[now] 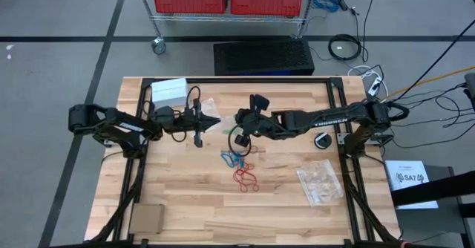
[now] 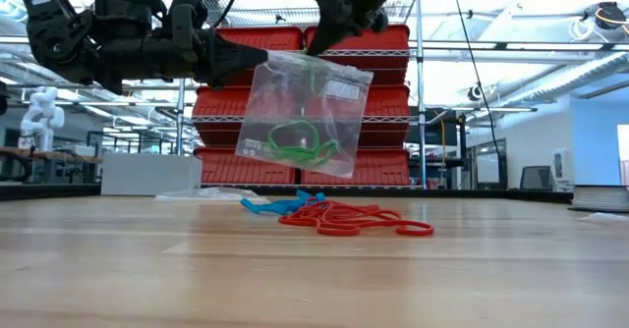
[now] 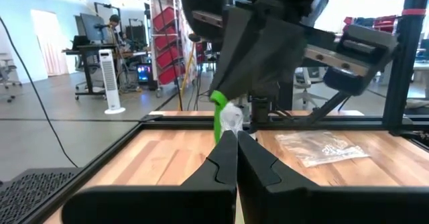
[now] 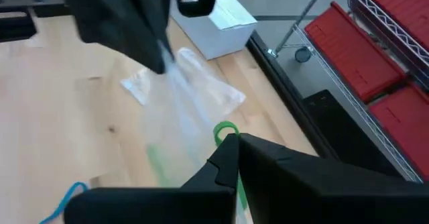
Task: Sort rubber bands
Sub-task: Put the green rubber band into the top right transparent zip lock bag
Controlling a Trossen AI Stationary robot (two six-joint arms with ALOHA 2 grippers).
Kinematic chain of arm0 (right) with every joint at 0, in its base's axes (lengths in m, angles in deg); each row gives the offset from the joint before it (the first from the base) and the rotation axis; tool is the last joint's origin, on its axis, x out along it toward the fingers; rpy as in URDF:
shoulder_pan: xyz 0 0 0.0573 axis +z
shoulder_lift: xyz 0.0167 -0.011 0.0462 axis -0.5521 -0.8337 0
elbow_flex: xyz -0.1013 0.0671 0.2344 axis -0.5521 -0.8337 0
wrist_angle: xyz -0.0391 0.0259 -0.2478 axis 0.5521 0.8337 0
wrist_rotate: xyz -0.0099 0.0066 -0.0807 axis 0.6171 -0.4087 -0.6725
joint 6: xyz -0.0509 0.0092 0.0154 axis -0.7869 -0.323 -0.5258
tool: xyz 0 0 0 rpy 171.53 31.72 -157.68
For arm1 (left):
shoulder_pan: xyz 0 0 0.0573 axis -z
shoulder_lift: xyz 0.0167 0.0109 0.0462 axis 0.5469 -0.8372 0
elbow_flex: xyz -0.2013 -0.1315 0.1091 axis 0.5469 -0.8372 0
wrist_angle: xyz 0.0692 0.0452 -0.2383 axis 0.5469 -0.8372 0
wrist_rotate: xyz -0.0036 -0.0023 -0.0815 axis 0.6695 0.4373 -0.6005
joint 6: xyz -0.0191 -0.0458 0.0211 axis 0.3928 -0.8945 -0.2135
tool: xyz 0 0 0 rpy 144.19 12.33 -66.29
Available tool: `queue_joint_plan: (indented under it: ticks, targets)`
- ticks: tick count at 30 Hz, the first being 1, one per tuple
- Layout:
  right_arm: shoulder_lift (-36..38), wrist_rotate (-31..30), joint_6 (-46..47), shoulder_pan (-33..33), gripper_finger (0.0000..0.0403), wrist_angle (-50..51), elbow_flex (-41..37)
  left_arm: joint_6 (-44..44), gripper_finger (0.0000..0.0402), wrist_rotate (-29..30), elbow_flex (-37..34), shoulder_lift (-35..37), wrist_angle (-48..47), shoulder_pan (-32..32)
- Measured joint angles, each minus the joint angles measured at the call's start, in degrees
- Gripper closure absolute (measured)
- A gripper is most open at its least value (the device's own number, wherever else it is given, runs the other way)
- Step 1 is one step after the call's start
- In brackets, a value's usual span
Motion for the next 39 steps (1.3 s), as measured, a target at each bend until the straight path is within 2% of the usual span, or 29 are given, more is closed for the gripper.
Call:
queue_joint_plan:
  ticks: [12,22,25,39]
  targets:
    - [0.44,-3.88,-4.00,1.02,0.0403,3.43,7.81,0.00,0.0401,0.02,0.00,0.00,-0.21,0.00]
    - [0.42,-4.62,-2.50,1.73,0.0403,5.97,7.86,0.00,0.0401,0.02,0.00,0.00,-0.22,0.00]
    - [0.42,-7.01,-2.58,2.25,0.0403,5.97,7.86,0.00,0.0401,0.02,0.00,0.00,-0.39,0.00]
    - [0.42,-7.15,-2.35,2.52,0.0403,5.93,7.86,0.00,0.0401,0.04,0.00,0.00,-0.63,0.00]
